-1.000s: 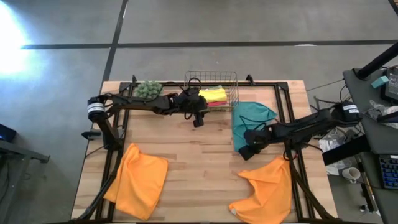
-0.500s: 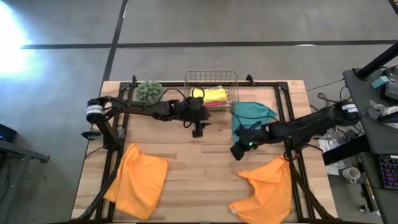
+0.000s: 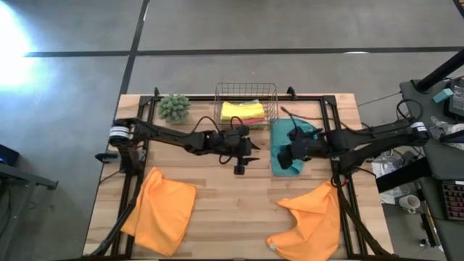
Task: Fold microfiber towels
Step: Fold the blue towel
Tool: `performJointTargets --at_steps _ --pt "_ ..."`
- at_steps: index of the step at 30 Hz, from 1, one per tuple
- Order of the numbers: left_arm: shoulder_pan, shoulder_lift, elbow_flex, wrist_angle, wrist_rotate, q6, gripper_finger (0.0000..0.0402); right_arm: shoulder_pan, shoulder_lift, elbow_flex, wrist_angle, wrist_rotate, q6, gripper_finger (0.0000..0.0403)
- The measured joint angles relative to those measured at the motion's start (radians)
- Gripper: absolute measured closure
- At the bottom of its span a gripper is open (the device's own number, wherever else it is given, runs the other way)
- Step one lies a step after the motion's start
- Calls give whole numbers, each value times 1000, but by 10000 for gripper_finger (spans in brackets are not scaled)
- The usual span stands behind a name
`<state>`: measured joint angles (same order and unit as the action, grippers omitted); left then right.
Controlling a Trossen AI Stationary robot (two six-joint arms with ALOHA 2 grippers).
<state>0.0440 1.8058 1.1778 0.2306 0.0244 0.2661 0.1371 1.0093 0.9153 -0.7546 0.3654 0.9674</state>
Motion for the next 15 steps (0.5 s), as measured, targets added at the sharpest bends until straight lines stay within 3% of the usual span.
performJointTargets --at_steps 6,15 --pt "-13 98 77 57 30 1 240 0 1 134 -223 75 -9 381" --pt "-14 277 239 50 31 -1 240 0 -10 158 -293 80 -17 381"
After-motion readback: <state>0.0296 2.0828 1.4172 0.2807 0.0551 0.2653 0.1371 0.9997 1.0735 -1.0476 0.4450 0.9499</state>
